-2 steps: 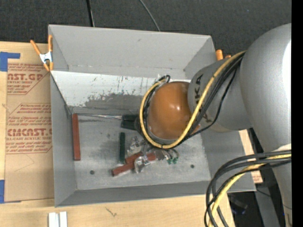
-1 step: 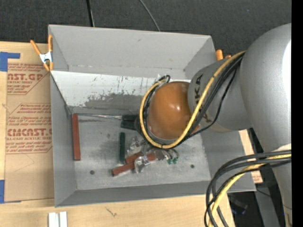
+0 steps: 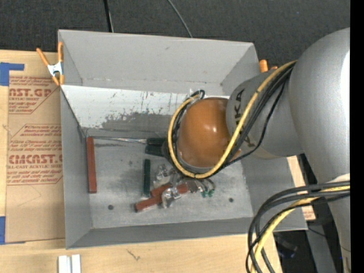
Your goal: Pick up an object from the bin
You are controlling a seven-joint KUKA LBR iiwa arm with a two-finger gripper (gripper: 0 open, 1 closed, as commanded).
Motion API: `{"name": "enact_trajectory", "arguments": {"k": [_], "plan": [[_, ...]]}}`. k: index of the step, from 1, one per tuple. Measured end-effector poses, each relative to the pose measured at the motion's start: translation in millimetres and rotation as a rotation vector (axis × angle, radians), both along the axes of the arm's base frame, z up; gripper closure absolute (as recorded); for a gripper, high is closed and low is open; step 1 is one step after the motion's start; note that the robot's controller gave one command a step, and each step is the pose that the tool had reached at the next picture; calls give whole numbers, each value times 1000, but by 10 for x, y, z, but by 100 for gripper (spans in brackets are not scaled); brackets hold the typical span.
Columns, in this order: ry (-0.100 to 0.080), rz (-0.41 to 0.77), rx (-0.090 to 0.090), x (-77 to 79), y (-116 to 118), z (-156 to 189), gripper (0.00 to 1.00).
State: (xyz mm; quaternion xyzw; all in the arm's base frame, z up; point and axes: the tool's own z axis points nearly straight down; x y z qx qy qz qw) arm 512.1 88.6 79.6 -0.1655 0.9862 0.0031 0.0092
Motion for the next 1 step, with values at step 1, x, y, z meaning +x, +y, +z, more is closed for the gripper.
{"name": "enact_trajectory", "arguments": {"k": [1], "plan": [[18, 1, -6, -34, -11, 98, 100]]}}
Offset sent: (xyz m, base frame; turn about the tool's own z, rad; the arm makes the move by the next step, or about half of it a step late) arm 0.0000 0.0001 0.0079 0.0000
